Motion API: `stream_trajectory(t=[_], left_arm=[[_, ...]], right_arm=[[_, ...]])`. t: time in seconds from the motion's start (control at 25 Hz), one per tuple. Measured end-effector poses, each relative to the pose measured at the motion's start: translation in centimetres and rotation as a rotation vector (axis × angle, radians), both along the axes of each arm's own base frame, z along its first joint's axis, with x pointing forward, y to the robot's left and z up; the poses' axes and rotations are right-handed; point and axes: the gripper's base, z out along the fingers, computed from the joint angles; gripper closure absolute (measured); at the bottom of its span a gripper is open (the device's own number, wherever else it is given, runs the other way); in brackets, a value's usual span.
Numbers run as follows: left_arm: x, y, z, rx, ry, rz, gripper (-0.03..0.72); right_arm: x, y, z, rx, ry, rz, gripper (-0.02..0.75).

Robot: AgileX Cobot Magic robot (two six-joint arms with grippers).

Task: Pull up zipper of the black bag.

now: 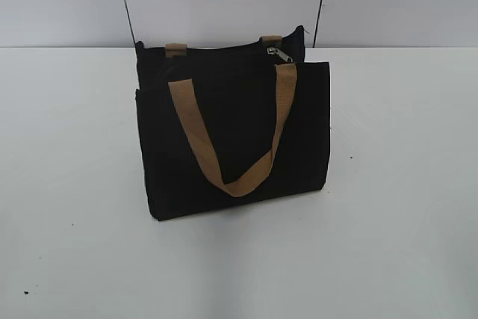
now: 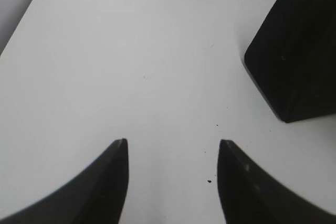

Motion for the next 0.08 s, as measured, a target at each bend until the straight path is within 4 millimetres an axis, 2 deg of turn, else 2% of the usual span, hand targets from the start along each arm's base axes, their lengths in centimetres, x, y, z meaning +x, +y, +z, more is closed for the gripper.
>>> stream_trajectory(t=[0.08], left_arm=[[0.00,0.00,0.00,0.000,0.000,0.000,0.269]], right_arm=[[0.00,0.00,0.00,0.000,0.000,0.000,0.160]])
